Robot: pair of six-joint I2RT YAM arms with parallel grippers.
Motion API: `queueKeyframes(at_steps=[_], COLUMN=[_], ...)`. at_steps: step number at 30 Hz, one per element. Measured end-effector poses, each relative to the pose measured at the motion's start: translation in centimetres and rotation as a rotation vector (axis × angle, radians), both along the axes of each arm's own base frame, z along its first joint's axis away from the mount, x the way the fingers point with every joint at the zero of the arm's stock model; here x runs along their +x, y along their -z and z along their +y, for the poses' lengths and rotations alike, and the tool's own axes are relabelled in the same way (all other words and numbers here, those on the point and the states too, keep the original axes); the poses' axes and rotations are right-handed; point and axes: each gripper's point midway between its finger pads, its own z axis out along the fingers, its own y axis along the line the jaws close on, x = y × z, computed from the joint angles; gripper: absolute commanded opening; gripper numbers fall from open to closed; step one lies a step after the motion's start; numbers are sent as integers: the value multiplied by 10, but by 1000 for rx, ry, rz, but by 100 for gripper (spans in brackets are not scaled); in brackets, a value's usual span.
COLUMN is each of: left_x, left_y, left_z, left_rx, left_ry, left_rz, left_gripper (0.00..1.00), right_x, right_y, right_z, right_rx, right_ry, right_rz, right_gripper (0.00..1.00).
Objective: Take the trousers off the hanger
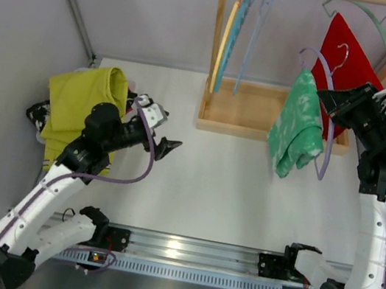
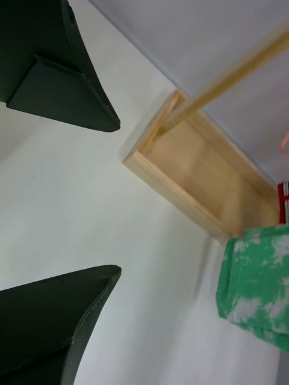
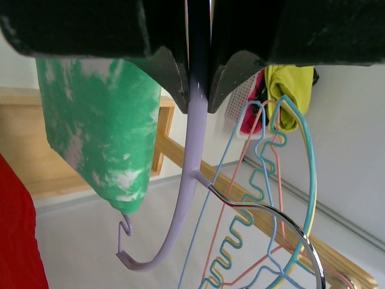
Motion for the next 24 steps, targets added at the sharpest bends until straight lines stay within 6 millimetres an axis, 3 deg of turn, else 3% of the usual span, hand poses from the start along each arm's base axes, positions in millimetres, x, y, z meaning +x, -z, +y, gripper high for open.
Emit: queueKeyframes(at_steps=[6, 9, 13, 17, 21, 24], left_x=[-17, -33, -62, -81, -85, -82], left_y=[41, 47, 29, -1, -20, -18], left_z=[-85, -130, -191, -236, -271, -291], left_rx=[106, 128, 82, -26, -123, -158], left_ry=[186, 262, 351, 385, 380, 367], left_rz=[57, 61, 33, 9, 28, 52], left_gripper=[99, 99, 99, 99, 99, 99], right_x=[-12, -14, -15, -17, -21, -25], right_y=[22, 35, 47, 46, 42, 39], right_z=[-1, -2, -3, -2, -1, 0], right_rx=[34, 56, 90, 125, 159, 181], right_ry=[18, 32, 50, 60, 64, 62], right_rz=[52, 94, 144, 159, 161, 160], right_gripper=[0, 0, 0, 0, 0, 0])
